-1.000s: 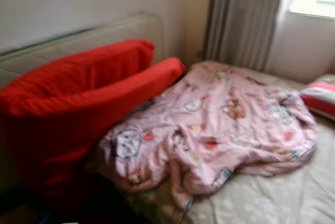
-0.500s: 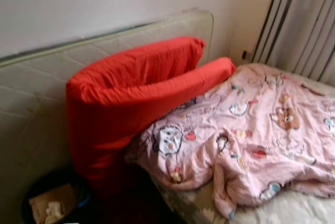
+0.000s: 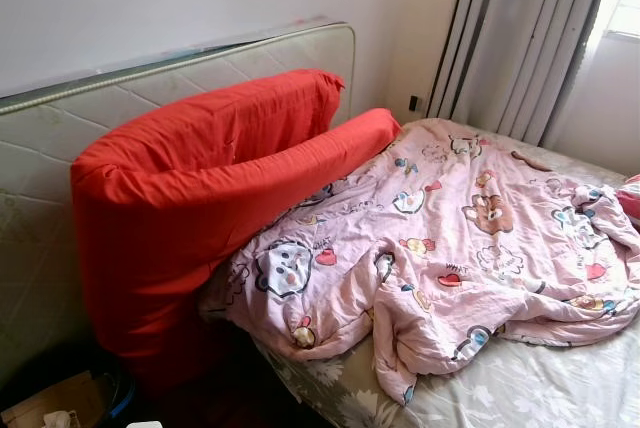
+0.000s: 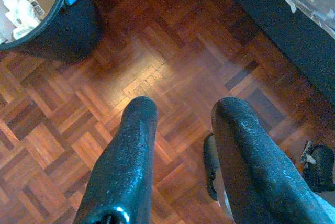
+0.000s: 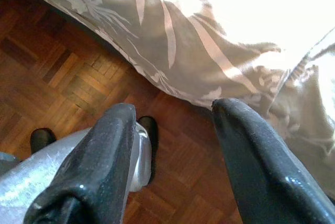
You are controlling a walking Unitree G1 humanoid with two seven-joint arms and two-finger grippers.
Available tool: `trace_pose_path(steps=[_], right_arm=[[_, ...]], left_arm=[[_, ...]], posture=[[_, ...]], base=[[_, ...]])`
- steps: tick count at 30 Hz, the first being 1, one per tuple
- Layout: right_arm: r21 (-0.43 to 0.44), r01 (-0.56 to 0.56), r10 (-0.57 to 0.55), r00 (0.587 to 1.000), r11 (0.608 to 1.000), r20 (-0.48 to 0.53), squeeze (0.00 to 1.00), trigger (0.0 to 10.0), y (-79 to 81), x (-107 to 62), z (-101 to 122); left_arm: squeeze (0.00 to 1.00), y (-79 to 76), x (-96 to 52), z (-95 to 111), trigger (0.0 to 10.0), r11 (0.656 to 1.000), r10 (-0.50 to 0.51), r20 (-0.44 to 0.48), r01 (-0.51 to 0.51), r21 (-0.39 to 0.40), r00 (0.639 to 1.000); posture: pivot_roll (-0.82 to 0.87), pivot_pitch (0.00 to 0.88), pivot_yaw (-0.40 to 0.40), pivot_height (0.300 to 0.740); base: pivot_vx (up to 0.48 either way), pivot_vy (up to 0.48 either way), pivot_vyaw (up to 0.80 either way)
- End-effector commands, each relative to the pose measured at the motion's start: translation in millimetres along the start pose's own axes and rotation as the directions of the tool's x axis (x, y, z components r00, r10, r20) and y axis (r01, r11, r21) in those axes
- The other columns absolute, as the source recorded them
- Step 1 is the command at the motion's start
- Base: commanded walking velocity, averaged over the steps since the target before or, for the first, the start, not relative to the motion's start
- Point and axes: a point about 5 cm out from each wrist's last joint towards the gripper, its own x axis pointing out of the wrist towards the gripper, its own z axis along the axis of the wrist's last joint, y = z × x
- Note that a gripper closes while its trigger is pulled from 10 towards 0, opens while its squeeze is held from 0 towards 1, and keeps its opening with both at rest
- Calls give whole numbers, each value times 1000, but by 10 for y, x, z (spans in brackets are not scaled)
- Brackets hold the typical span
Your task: Clean up the room
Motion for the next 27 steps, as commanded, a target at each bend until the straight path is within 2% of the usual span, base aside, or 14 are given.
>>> trace_pose_path(steps=[1, 7, 11, 17, 27], right_arm=[[-31, -7, 7, 1000, 999, 1, 0, 10000, -1, 6, 22], [-60, -6, 8, 1000, 998, 30, 0, 10000, -11, 8, 63], [-27, -9, 12, 996, 1000, 93, 0, 10000, -60, -10, 112], [-52, -46, 52, 991, 998, 126, 0, 10000, -134, -27, 170], [-70, -59, 64, 996, 996, 70, 0, 10000, -40, -1, 119]], left_arm=[[0, 6, 2, -10, 10000, 999, 15, -12, -15, -34, 1000], [0, -10, 4, -6, 10000, 999, 9, -10, -9, -49, 1000], [0, -65, 7, -25, 10000, 998, 1, -11, -2, -64, 1000], [0, -174, 14, -46, 10000, 997, -19, -20, 18, -75, 1000], [0, -65, 10, -21, 10000, 997, 15, -19, -17, -76, 1000]], posture=[[-23, 0, -42, 740], [-32, 0, -56, 740], [-34, 0, -73, 740], [7, 0, -96, 740], [53, 0, -79, 740]], base=[[0, 0, 0], [0, 0, 0], [0, 0, 0], [0, 0, 0], [0, 0, 0]])
